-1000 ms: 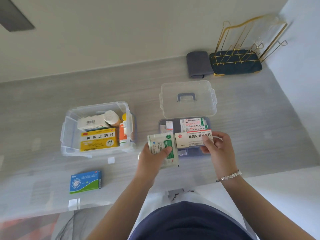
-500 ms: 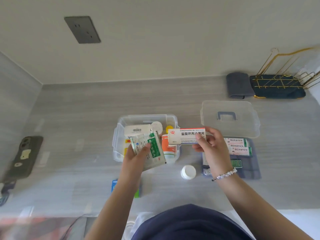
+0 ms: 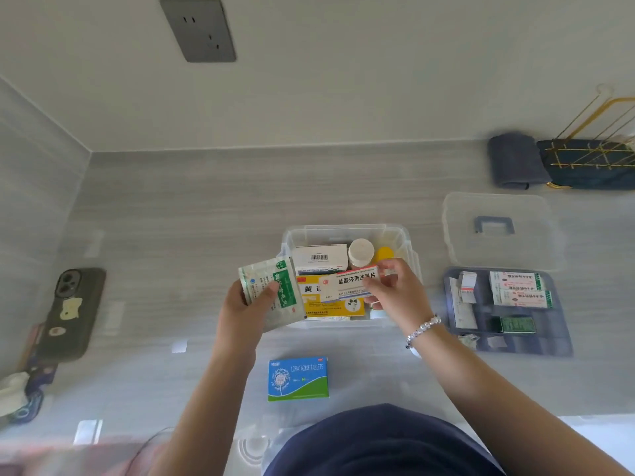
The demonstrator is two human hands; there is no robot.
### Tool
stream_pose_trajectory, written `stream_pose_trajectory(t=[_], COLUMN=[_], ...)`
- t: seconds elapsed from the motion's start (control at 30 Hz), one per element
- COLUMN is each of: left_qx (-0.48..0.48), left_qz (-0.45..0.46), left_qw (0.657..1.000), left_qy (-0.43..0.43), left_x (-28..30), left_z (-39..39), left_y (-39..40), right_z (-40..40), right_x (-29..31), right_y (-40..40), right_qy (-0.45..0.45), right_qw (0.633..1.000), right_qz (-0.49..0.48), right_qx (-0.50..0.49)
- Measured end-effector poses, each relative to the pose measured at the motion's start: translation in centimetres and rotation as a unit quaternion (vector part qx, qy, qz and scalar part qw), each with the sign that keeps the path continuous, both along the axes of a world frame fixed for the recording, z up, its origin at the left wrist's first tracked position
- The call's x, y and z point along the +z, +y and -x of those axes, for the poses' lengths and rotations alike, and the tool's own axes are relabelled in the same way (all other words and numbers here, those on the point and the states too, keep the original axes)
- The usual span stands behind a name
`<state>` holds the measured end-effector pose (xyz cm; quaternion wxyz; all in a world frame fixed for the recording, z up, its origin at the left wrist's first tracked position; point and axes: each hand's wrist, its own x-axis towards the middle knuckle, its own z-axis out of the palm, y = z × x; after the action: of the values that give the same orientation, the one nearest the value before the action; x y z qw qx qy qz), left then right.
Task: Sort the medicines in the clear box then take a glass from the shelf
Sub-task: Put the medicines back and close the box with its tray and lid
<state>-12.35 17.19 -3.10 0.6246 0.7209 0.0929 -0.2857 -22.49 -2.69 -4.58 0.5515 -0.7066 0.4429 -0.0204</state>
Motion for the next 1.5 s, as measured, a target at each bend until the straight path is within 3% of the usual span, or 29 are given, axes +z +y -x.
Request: stream_pose_trajectory(t=[0.17,0.4,0.47,0.67,1.13,1.33,1.5], left_qx=[-0.002,-0.006,-0.009,-0.018,-0.055,-0.054,-0.046], left_qz=[-0.006,0.007,0.005,0.005,-0.003,-0.005,-0.009], left_qw=[1.0,1.0,1.0,0.999,0.998,0.998,0.998], left_qy=[0.014,0.025,0.027,0.031,0.037,0.035,0.03], left_x=[-0.2,-0.5,-0.5,-0.3,0.2,0.4,0.6], left_z=[-0.4,-1.2,-1.3,-1.1,-0.1,0.1,0.3], left_y=[0.0,0.2,0.1,-0.7,-2.6,-2.4,-2.2], right_z=[-1.7,-4.1,-4.4,-4.1,-3.5,-3.1,-3.0], right_x=[-1.6,-2.2,-2.4,-2.5,-2.8,-2.5,-2.4], right_y=[0.5,1.5,1.6,1.2,0.4,0.0,0.0], right_qy=[0.076,0.143,0.159,0.169,0.131,0.154,0.174], right_qw=[0.993,0.983,0.98,0.966,0.98,0.973,0.967], right_qz=[0.056,-0.015,0.004,0.075,0.01,-0.074,-0.063], right_qx=[0.069,0.113,0.122,0.183,0.15,0.155,0.177])
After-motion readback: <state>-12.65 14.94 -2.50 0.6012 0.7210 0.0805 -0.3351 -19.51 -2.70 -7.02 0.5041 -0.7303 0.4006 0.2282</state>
